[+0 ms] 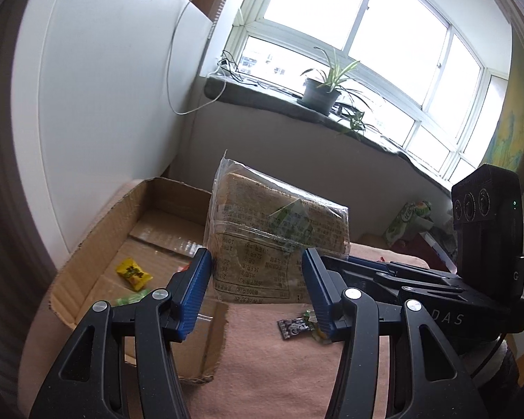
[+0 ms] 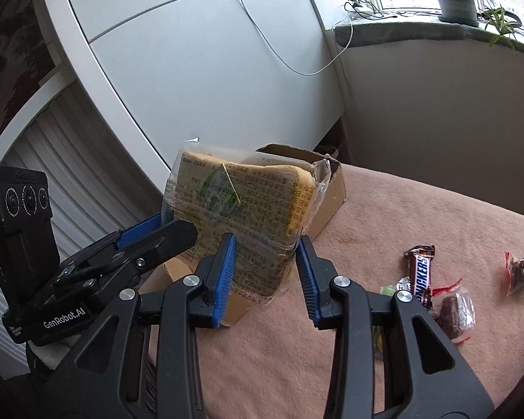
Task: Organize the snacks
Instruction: 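Carry the bread loaf over the cardboard box and lower it in, then open the right tool to release the bread loaf in the box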
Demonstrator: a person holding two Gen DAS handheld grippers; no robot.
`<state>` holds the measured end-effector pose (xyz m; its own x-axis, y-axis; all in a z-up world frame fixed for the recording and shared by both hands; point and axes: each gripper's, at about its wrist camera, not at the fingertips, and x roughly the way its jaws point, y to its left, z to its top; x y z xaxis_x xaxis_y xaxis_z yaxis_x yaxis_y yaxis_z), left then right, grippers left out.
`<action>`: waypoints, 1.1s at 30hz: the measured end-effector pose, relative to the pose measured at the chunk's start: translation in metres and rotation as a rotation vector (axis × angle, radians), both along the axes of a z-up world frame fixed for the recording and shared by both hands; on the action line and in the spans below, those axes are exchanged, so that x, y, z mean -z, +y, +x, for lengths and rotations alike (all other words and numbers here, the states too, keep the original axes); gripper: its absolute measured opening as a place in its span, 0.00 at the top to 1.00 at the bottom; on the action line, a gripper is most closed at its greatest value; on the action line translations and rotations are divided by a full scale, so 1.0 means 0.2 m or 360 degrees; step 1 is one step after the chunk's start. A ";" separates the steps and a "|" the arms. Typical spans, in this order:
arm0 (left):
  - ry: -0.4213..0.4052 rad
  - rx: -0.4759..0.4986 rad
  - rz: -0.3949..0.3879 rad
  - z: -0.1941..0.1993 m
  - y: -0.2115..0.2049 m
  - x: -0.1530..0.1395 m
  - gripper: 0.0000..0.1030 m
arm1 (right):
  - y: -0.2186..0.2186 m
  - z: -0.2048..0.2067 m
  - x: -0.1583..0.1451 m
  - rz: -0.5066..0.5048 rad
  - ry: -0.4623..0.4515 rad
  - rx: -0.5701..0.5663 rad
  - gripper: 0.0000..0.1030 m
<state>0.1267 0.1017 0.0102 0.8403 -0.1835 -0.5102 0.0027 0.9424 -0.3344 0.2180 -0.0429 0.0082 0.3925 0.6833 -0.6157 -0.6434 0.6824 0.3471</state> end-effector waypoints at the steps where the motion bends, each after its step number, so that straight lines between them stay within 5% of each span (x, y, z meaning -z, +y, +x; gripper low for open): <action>1: 0.0005 -0.0014 0.0000 0.00 0.02 0.01 0.50 | 0.03 0.00 0.00 -0.0009 -0.0001 -0.0012 0.64; 18: 0.0161 -0.0161 -0.0099 0.03 0.28 0.18 0.50 | 0.45 0.13 0.11 -0.0182 -0.0011 -0.0137 0.63; 33: 0.0190 -0.0197 -0.0075 -0.03 0.34 0.21 0.50 | 0.50 0.15 0.13 -0.0267 -0.0045 -0.0113 0.63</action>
